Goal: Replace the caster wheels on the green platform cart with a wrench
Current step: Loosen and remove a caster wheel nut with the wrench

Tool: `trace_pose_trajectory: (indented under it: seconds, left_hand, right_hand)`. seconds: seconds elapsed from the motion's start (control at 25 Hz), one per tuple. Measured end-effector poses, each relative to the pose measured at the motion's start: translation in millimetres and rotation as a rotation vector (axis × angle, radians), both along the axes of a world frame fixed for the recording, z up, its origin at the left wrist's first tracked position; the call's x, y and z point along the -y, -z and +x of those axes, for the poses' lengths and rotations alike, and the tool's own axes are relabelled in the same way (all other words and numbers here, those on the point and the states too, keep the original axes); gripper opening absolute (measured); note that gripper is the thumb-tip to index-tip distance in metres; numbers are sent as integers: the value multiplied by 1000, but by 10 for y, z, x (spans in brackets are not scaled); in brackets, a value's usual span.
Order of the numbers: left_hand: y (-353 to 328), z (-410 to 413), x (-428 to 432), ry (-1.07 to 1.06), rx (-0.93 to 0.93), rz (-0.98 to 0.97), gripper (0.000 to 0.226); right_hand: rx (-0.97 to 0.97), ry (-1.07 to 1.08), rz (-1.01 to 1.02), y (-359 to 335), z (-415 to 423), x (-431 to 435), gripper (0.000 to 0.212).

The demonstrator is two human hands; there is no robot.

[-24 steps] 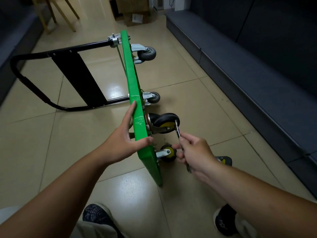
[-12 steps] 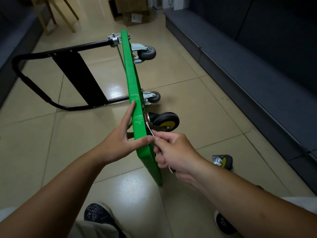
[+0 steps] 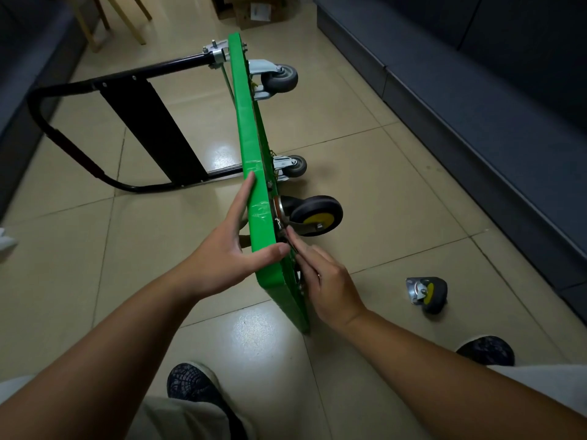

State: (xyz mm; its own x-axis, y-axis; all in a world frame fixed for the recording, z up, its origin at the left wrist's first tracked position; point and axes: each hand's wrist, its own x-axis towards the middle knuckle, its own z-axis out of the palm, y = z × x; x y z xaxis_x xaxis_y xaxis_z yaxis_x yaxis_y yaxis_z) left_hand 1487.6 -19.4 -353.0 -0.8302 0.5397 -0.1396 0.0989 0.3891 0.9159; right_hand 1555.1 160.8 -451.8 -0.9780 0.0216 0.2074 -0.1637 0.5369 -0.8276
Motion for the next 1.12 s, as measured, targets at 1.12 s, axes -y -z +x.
trace_pose_trajectory:
  seconds: [1.12]
  left_hand:
    - [-9, -3, -41, -1, -20, 8, 115]
  right_hand:
    - [717, 248, -1022, -906, 154, 63, 26]
